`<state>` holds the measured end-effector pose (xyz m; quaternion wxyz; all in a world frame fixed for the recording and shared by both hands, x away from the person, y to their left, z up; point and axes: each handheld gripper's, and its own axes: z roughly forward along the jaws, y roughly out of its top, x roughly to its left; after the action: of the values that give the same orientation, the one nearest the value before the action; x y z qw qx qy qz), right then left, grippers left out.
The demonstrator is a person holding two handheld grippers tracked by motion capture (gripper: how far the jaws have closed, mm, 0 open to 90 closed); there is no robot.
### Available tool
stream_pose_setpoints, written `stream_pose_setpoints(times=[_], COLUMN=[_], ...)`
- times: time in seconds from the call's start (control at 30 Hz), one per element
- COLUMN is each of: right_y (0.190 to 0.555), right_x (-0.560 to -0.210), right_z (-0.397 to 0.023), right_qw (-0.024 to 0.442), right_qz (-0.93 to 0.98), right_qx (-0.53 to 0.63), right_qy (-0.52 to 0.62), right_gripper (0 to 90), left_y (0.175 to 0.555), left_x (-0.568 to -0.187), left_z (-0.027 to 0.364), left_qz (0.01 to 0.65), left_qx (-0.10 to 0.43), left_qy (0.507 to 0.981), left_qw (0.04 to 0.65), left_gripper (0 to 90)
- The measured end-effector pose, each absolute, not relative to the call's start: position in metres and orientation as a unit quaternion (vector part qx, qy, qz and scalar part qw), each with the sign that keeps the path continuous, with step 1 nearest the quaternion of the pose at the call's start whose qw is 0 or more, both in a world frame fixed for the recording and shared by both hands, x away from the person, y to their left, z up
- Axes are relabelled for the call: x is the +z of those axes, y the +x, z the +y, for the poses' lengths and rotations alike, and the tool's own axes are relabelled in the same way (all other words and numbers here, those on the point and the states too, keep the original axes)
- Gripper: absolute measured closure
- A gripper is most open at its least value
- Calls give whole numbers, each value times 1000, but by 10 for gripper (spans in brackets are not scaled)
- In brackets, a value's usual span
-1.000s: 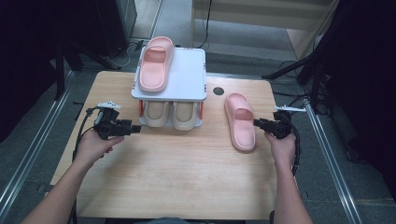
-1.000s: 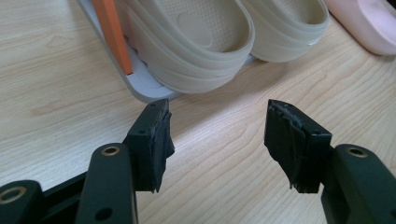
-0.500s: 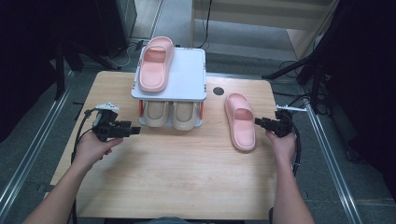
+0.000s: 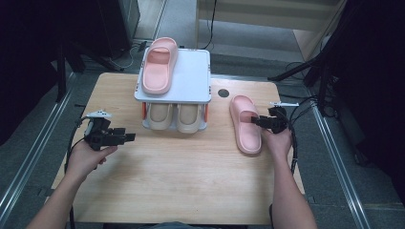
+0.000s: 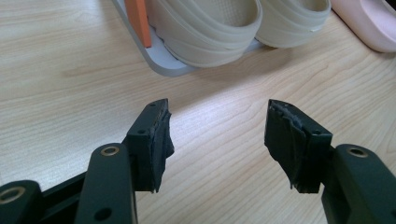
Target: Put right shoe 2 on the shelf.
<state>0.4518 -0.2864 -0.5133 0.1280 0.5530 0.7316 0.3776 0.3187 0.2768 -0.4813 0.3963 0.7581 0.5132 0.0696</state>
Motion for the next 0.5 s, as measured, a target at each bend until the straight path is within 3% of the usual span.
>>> stream_pose_setpoints(times=[0.27,0.4,0.5], right_y=[467,466,467], right_x=[-521,-514,-509], right_z=[-287,-284,-284], right_qw=[129,171,168], right_qz=[708,720,714], right_qx=[367,341,341], right_qy=[589,581,588], right_gripper=[618,770,794], left_y=[317,321,322], left_x=[-485,-487,-488], left_z=[277,276,272], left_qz=[517,524,518], left_qx=[62,57,55], left_qy=[757,753,757], left_qw=[395,395,394], left_gripper=[408,409,409])
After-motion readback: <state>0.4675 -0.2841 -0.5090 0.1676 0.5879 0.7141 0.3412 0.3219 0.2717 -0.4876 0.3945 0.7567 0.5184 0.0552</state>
